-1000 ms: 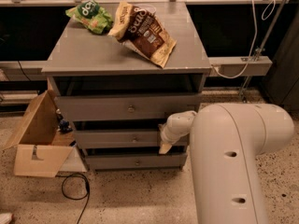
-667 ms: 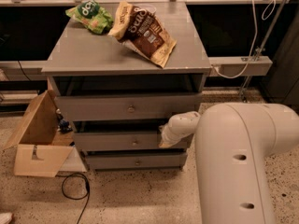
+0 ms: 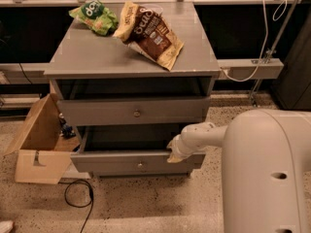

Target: Open middle drawer

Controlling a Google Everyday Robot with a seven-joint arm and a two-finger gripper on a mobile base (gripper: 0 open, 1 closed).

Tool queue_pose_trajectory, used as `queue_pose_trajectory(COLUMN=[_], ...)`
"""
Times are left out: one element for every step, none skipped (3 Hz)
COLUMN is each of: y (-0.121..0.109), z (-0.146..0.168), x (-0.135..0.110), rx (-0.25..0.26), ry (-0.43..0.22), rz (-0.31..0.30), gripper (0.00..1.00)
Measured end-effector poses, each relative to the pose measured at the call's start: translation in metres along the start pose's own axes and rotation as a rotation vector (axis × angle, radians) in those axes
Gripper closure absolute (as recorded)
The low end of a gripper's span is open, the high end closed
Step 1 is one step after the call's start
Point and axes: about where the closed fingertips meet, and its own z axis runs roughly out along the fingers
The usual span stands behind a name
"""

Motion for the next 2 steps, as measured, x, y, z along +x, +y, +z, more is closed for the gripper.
queue_pose_trajectory(y=[0.0021, 0.0022], z=[-0.0008, -0.0008], x=[0.0009, 0.0009], rx=[-0.002, -0.002], ry=[-0.002, -0.002], rz=[0.002, 0.002], gripper=[0.0, 0.0])
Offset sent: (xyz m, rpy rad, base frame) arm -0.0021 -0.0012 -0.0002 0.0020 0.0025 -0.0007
